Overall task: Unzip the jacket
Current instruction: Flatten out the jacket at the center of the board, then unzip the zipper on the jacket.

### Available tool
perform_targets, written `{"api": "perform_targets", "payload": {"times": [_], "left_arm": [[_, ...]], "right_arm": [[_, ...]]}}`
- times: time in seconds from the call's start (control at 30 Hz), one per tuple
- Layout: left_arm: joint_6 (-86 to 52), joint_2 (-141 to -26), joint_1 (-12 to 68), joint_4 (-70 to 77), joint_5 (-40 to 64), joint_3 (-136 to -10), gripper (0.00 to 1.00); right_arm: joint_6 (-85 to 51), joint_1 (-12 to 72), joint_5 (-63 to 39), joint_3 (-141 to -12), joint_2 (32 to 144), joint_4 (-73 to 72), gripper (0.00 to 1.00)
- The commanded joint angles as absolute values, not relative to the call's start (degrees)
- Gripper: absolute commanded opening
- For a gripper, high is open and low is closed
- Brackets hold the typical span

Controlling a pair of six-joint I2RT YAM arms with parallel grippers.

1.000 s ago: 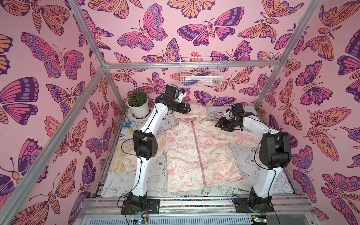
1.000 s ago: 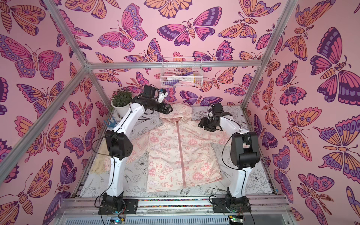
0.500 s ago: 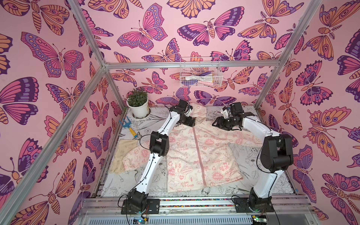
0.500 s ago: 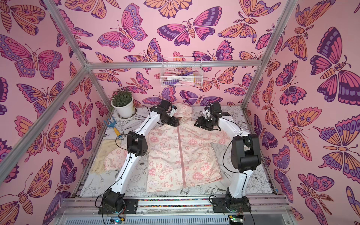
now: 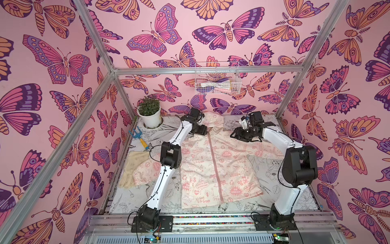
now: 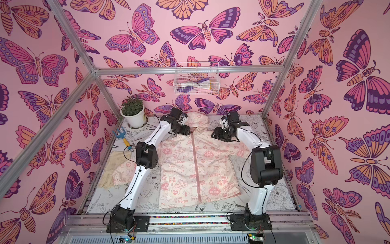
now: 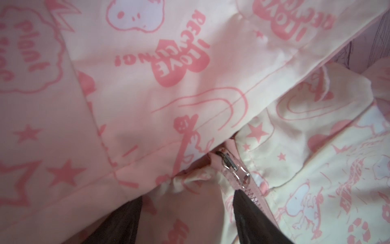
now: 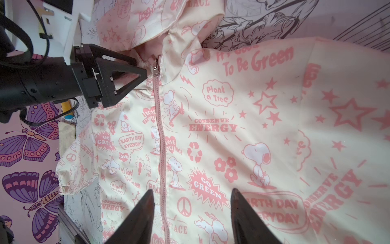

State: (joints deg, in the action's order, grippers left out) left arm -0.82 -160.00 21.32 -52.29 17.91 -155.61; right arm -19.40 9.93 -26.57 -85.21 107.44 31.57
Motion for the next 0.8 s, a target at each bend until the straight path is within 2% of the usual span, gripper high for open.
{"api": "perform_targets", "payload": {"times": [0.0,0.2,0.53,0.67,0.77], "left_arm": [[0.43,-159.88,22.94,-53.09,17.96,-153.99,0.65],[-0.73,-160.39,23.88,-52.68,17.05,-153.99,0.46],[-2.19,-158.35,23.36,-51.68,17.08,-154.01,0.00],[-2.82,-156.59,23.20,-50.74,19.05,-153.52,0.00],[-3.07,-154.38,23.12,-48.45,21.46,-150.90,0.00]], "right_arm": [[-18.79,10.59,-25.75,-84.60,105.98,33.31,0.57],[-18.71,10.56,-24.85,-83.87,105.82,33.88,0.55],[-19.27,10.60,-24.81,-83.78,106.43,33.27,0.52],[-19.03,10.95,-26.67,-85.28,107.63,32.11,0.50],[-16.69,12.66,-30.32,-87.56,109.45,31.57,0.53]]}}
